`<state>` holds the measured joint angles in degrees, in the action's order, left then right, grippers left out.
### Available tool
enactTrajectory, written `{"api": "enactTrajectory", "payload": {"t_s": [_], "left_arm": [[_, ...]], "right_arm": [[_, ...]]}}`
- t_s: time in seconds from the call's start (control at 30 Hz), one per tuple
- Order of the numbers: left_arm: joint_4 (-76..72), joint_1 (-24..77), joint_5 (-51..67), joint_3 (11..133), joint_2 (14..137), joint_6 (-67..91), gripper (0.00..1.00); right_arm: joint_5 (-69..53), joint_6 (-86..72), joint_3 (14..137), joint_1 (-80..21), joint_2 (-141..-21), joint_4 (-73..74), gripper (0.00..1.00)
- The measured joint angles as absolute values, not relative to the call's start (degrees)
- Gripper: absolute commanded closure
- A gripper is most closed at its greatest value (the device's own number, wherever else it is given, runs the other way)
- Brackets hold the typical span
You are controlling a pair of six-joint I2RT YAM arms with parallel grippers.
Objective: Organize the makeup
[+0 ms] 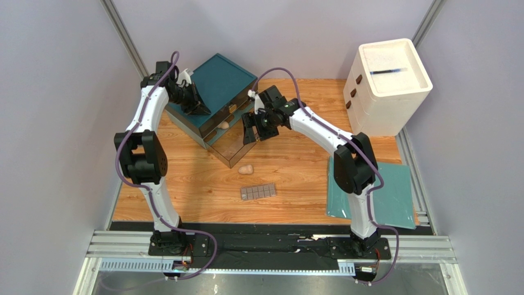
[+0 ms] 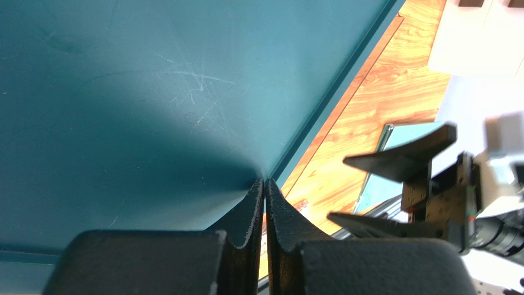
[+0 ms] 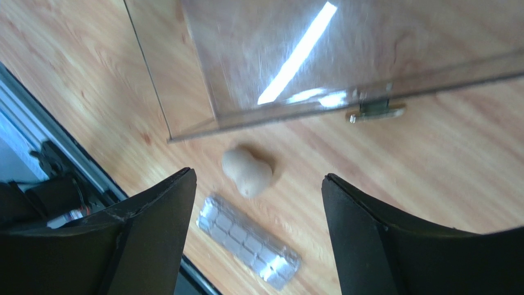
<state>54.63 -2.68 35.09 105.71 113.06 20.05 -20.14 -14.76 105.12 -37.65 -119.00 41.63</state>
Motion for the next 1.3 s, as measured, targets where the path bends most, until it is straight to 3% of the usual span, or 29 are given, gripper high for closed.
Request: {"api": "enactTrajectory", "payload": {"t_s": [0.23, 0.7, 0.8, 0.83, 0.93, 1.0, 1.3], "left_arm": [[54.59, -2.68, 35.11, 105.69, 113.06, 20.1, 0.92], [54.39, -2.7, 35.27, 105.49, 113.06, 20.03, 0.92], [54.22, -2.72, 35.4, 105.43, 113.03, 20.03, 0.92], [54.19, -2.72, 35.42, 105.43, 113.03, 20.03, 0.92], [54.17, -2.72, 35.44, 105.43, 113.03, 20.01, 0.92], [54.17, -2.72, 35.44, 105.43, 113.03, 20.03, 0.92], [54.19, -2.72, 35.44, 105.43, 113.03, 20.01, 0.92]], "right_arm": [[-20.73, -10.55, 97.45, -40.56, -116.95, 43.81, 0.21], [-19.53, -9.32, 105.43, -45.15, -128.33, 47.13, 0.29], [-17.98, -8.95, 105.93, -45.6, -129.27, 48.47, 0.41], [-17.41, -8.75, 106.13, -45.69, -129.54, 48.93, 0.56], [-16.14, -8.16, 107.07, -46.09, -130.32, 50.35, 0.89], [-15.33, -7.97, 107.39, -46.39, -130.32, 50.98, 1.0], [-12.43, -6.37, 106.41, -46.78, -128.22, 52.56, 1.0]]}}
